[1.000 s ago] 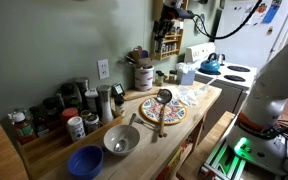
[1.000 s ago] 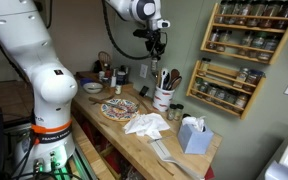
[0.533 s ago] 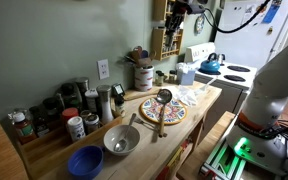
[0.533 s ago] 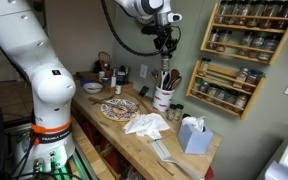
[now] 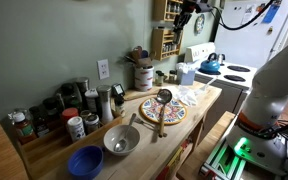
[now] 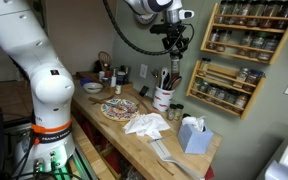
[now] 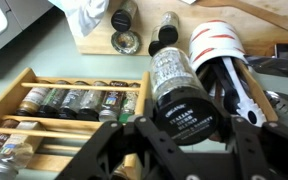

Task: Place the gray spice bottle on the top shelf of the bottom spice rack

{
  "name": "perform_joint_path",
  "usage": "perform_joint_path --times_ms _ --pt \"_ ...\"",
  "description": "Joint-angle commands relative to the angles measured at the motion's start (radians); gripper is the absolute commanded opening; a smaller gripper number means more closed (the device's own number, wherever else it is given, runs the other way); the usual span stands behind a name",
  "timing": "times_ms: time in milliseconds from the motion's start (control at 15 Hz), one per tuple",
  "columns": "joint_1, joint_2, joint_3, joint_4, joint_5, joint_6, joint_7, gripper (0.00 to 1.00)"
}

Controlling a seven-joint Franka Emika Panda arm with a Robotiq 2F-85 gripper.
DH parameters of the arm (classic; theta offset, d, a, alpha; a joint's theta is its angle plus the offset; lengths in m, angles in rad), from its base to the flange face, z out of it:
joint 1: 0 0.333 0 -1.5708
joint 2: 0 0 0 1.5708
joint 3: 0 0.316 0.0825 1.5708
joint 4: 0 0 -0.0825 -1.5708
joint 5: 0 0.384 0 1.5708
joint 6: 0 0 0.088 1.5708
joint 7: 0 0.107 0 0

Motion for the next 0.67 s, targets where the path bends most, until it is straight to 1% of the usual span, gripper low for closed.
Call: perform_joint_path --times_ms 0,200,267,333,400,600 --pt "-0.005 0.003 -0.002 0.008 0.003 -0.003 -0.003 0.55" --pt "-0.006 0.005 -0.004 0.010 0.004 -0.003 -0.003 0.55" --pt "-0.006 0.005 -0.004 0.010 0.004 -0.003 -0.003 0.30" --pt "-0.007 0.027 -0.017 0.039 0.008 -0.013 -0.020 0.30" --pt "0.022 0.040 -0.054 0.072 0.064 -0.056 -0.091 0.30" --pt "0.018 0.087 -0.107 0.140 0.115 -0.046 -0.187 0.30"
